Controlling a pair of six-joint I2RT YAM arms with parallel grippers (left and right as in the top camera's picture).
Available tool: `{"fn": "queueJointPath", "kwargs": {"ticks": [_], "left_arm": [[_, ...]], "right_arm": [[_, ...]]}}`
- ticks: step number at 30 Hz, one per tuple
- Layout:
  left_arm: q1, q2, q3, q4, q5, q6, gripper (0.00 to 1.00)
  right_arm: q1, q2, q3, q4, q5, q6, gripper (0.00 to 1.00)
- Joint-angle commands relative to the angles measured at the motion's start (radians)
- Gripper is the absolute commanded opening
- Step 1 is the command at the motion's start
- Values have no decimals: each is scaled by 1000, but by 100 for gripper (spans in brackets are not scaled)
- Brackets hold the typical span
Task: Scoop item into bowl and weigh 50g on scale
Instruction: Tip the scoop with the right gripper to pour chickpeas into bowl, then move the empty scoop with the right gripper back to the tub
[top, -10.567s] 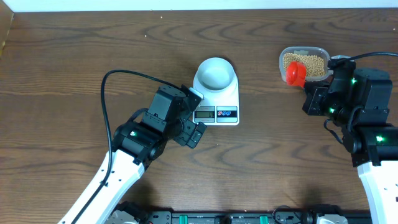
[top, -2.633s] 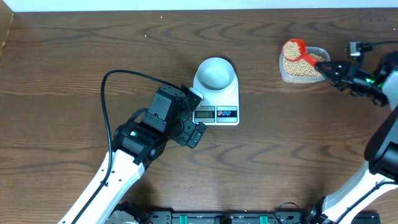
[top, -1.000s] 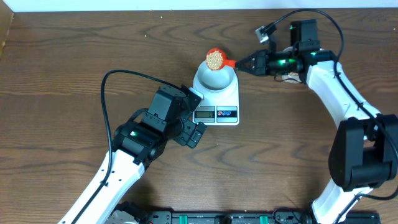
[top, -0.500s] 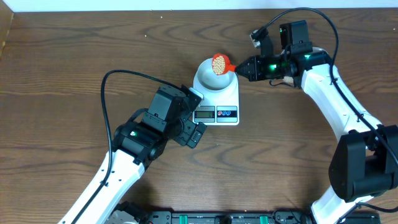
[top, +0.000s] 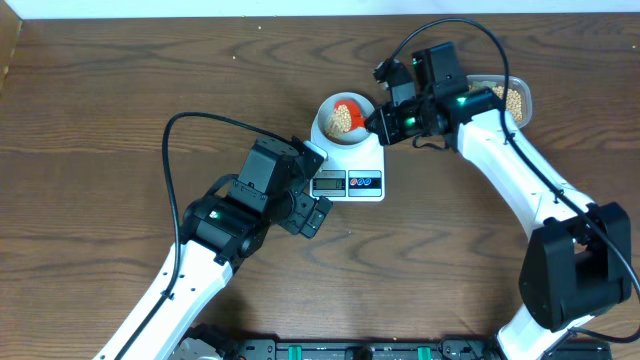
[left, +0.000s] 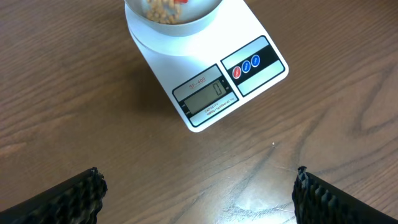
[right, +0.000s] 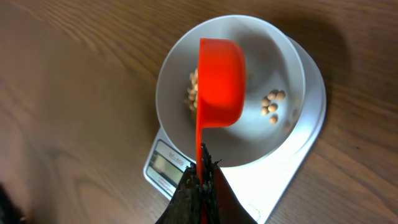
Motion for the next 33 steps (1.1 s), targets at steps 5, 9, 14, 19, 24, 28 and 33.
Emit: {"fn": "queueJointPath", "kwargs": {"ticks": [5, 9, 14, 19, 24, 28, 33], "left_arm": [[2, 6, 10, 3, -8, 13, 98], [2, 6, 10, 3, -8, 13, 98], [2, 6, 10, 3, -8, 13, 98], [2, 6, 10, 3, -8, 13, 98], [2, 6, 10, 3, -8, 13, 98], [2, 6, 10, 3, -8, 13, 98], [2, 6, 10, 3, -8, 13, 98]], "right_arm": [[35, -51, 8, -14, 185, -50, 1], [55, -61, 10, -14, 207, -89, 1], [81, -91, 11, -14, 270, -116, 1], [105, -142, 11, -19, 375, -145, 1], [141, -186, 11, -36, 475, -202, 1], [179, -193, 11, -41, 517, -248, 1], [211, -193, 11, -40, 543, -266, 1]]}}
